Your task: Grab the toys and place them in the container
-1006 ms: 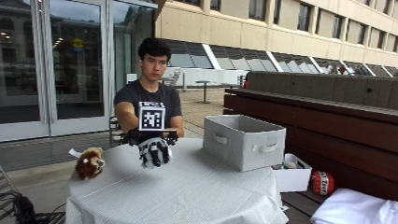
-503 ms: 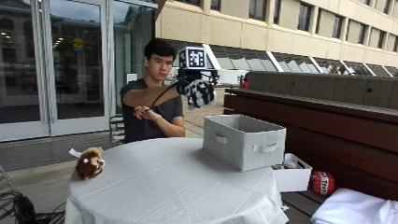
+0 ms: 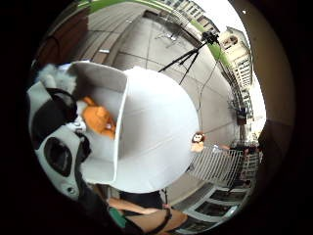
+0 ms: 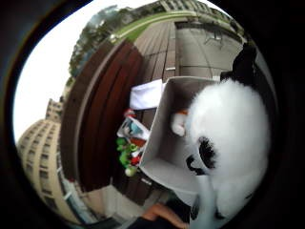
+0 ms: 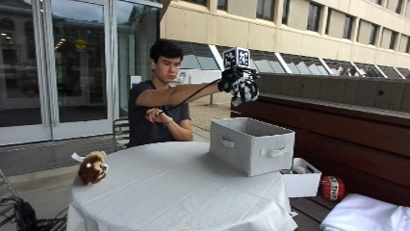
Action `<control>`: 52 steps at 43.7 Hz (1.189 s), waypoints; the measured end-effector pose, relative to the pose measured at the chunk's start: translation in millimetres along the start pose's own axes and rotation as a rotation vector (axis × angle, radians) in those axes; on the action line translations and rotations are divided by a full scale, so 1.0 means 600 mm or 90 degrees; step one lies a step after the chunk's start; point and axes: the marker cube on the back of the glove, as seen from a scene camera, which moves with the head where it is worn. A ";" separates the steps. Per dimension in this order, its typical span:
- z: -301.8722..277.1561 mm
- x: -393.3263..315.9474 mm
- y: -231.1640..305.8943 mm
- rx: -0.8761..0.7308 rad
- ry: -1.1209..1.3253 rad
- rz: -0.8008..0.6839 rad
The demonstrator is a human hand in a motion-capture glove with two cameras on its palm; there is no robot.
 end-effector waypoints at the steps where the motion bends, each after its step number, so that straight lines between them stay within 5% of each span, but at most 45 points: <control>1: 0.005 -0.007 0.001 0.004 0.003 -0.003; 24: 0.079 0.066 -0.011 -0.111 -0.055 -0.095; 52: 0.000 0.489 0.147 -0.083 0.095 0.090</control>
